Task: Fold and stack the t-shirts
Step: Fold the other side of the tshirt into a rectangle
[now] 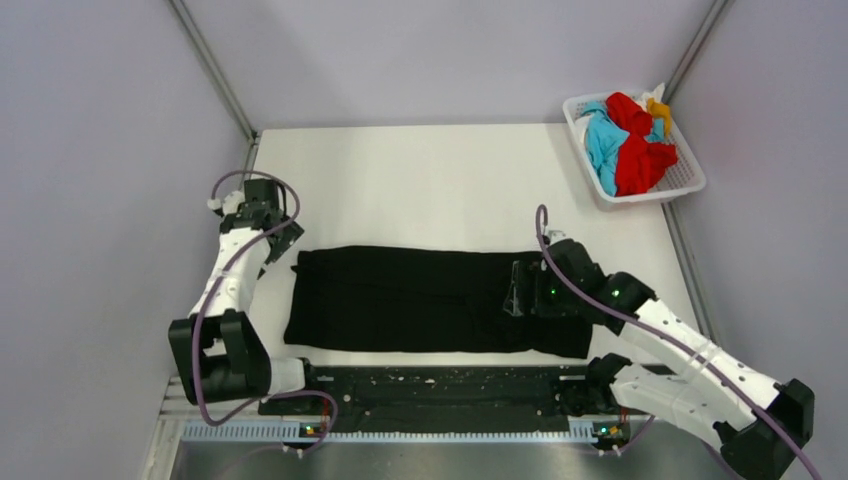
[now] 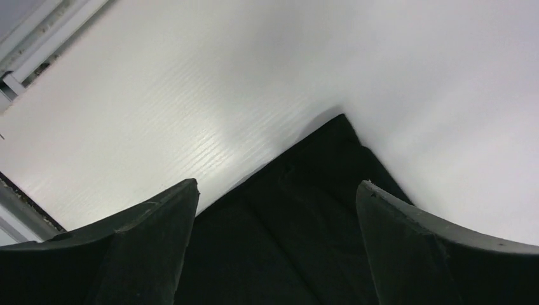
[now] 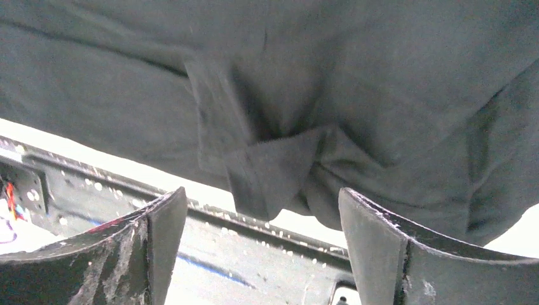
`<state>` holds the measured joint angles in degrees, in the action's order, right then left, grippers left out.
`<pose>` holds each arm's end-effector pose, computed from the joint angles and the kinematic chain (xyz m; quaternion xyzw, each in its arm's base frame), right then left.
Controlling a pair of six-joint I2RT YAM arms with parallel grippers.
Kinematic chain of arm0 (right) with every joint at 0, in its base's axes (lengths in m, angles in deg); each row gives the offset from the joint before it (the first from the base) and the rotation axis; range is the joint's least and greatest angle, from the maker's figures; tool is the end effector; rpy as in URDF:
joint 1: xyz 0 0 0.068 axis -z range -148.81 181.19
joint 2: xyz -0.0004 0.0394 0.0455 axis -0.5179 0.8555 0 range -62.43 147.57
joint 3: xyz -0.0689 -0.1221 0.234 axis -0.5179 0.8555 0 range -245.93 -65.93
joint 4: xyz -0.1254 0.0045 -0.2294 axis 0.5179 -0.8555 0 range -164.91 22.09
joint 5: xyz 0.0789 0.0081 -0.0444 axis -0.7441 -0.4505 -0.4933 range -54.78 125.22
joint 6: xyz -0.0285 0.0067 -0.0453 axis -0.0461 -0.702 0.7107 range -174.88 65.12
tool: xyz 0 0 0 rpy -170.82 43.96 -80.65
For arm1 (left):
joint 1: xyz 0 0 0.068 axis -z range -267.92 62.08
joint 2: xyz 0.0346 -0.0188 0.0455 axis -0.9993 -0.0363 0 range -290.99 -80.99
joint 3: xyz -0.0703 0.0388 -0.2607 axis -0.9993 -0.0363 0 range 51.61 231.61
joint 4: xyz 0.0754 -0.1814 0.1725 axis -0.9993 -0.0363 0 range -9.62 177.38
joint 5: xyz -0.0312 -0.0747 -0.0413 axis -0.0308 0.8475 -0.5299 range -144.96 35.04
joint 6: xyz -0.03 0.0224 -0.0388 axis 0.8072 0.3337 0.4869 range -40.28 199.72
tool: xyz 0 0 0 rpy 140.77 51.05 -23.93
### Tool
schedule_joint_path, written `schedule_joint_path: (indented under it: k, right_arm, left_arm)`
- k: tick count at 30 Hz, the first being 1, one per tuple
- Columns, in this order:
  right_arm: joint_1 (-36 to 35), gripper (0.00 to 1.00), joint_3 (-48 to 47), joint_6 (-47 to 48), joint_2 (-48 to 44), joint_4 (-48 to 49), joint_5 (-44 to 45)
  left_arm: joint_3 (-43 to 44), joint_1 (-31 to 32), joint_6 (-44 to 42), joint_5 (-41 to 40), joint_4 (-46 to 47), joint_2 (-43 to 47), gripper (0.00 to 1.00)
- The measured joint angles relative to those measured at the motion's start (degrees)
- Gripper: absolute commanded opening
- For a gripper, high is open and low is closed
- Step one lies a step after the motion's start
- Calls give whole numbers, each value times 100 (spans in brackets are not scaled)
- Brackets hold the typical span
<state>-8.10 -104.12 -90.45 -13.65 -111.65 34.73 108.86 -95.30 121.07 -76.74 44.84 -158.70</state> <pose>0.1251 0.1027 0.2370 -0.0321 0.9514 0.1894 0.2409 0.2591 0.0468 0.2466 -0.4340 0.8517 0.1087 0.2728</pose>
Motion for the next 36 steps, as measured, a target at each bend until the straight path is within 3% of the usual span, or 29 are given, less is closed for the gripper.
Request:
schedule_joint_path:
  k: [4,9,14,18,25,36]
  right_arm:
    - [0,97,-533,85,11,22,518]
    - [0,99,-546,177,330,914,101]
    - [-22,99,-540,535,1816,1965,-1447]
    - [-166,99,-538,741,2647,1963,-1867]
    - [-249,99,-501,450,2465,1307,-1032]
    - [-234,99,-96,-1091,1768,-981,890]
  left_arm:
    - [249,-2,70,197,-79,492,99]
    - [13,33,-72,1759,723,754,99]
    - [-81,378,-175,3014,1405,-181,99]
    - [-96,573,-251,3593,1606,-1095,99]
    - [-264,540,-278,3403,1478,-1322,99]
    - [-295,348,-321,2710,1191,-1318,99]
